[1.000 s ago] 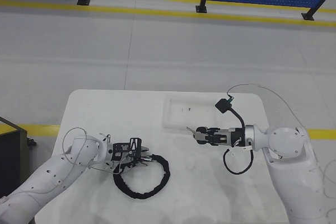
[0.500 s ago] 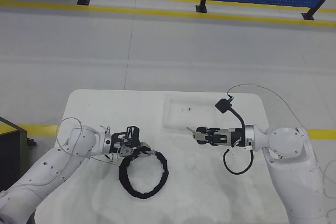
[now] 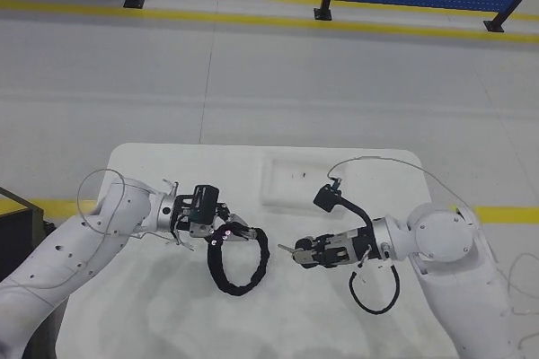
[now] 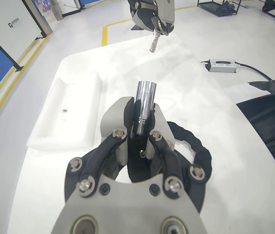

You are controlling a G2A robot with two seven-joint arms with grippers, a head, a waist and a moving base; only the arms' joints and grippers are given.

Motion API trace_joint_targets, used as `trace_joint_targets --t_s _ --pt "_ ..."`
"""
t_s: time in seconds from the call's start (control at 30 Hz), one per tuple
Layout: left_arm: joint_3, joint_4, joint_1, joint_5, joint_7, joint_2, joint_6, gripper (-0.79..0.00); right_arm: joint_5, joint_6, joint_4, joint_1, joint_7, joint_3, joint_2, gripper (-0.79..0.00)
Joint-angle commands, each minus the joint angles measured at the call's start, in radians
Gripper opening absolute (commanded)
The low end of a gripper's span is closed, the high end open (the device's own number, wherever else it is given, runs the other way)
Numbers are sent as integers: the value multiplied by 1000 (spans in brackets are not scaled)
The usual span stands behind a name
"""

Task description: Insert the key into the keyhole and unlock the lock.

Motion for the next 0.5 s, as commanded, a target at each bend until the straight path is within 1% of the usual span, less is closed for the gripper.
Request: trace_joint_targets --t_s 0.0,0.07,0.17,0.2,0.47 --pt "29 -10 -26 2 27 2 0 -785 10 11 -20 -4 9 8 4 -785" --pt "57 -26 -50 -23 27 2 0 -785 12 11 -37 -8 6 18 9 -785" --pt "98 -51 -78 -82 27 2 0 -785 5 -1 -42 -11 -45 51 14 -785" --pt "108 -58 -84 -114 27 2 0 -785 5 -1 -42 -11 -45 51 14 -785" --pt "111 -59 -86 -125 27 1 0 -785 5 -1 -42 -11 -45 51 14 -785"
